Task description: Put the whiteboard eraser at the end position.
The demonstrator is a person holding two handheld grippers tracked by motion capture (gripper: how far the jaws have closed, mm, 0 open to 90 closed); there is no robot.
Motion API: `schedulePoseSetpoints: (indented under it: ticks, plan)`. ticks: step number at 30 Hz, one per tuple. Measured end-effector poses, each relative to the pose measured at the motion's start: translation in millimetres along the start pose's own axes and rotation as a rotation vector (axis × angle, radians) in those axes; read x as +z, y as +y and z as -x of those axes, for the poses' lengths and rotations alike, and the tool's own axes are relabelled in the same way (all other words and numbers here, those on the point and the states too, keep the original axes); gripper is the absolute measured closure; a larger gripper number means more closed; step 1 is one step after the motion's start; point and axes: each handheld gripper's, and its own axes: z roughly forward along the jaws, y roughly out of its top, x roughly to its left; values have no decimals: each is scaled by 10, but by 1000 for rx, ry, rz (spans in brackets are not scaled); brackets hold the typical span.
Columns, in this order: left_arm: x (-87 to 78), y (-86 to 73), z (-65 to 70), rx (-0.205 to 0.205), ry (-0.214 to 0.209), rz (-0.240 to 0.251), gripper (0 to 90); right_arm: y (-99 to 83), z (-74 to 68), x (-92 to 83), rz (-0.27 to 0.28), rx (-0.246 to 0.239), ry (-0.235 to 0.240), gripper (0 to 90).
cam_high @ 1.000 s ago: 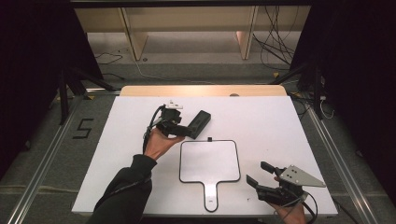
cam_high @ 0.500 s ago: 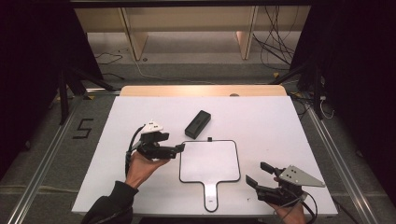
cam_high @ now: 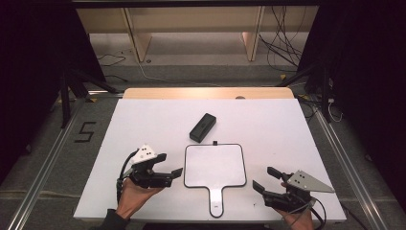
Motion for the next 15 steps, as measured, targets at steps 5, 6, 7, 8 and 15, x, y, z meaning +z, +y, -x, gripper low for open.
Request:
schedulePoseSetpoints:
  ticks: [5, 6, 7, 8, 15]
  plan:
    - [-84, -49, -26, -11, 3, 25, 169, -3, -10, 5, -3, -6, 1, 271]
    - [-94, -54, -27, -8, 7, 33, 169, -4, -10, 4, -3, -5, 2, 271]
    - [-100, -55, -24, -11, 4, 33, 169, -4, -10, 3, -3, -6, 1, 271]
    - [-103, -55, -24, -10, 0, 32, 168, -4, -9, 3, -2, -6, 0, 271]
    - [-88, -68, -16, -1, -8, 29, 166, -5, -8, 3, -3, -6, 0, 271]
